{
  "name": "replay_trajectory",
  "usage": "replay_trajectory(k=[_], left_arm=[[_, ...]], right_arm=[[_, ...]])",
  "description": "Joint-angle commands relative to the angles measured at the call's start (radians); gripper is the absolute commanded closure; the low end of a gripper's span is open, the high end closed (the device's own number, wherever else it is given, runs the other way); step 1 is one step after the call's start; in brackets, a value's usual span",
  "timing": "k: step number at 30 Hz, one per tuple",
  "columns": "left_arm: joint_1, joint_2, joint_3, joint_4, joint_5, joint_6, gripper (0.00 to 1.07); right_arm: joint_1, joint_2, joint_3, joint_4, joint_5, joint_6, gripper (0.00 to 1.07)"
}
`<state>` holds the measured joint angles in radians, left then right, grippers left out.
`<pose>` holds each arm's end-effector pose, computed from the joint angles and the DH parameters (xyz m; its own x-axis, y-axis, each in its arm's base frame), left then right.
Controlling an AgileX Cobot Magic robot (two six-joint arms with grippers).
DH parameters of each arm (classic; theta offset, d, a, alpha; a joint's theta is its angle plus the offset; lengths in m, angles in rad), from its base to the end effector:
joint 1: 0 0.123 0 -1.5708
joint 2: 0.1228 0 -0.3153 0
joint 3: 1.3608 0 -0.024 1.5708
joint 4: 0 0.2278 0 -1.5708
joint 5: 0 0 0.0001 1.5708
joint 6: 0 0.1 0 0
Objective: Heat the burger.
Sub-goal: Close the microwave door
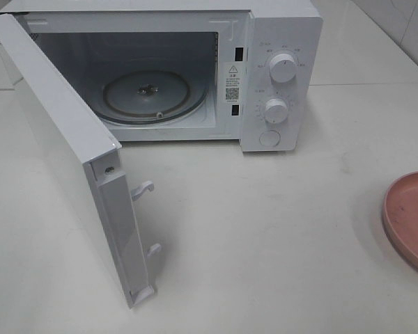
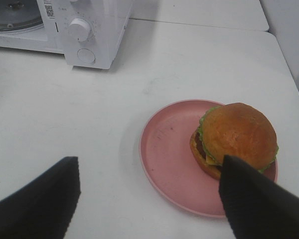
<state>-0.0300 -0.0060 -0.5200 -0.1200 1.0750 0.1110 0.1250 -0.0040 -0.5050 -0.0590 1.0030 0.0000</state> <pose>-0.0518 -0.0090 0.2663 -0.4353 0.0665 -0.8978 0.1478 0.9890 0.0016 -0.0454 -0.0107 0.2686 -0.3892 -0.0809 -0.9176 -0.0916 0.9946 -0.0488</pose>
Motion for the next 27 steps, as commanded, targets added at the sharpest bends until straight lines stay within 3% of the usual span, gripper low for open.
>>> replay_trajectory(k=[1, 27], left_arm=[[0.006, -0.005, 0.002, -0.005, -0.003, -0.005, 0.07], [0.006, -0.005, 0.002, -0.005, -0.003, -0.005, 0.07]], right_arm=[[-0.008, -0.027, 0.003, 0.001, -0.01, 0.012, 0.32], [-0.008, -0.027, 0.003, 0.001, -0.01, 0.012, 0.32]])
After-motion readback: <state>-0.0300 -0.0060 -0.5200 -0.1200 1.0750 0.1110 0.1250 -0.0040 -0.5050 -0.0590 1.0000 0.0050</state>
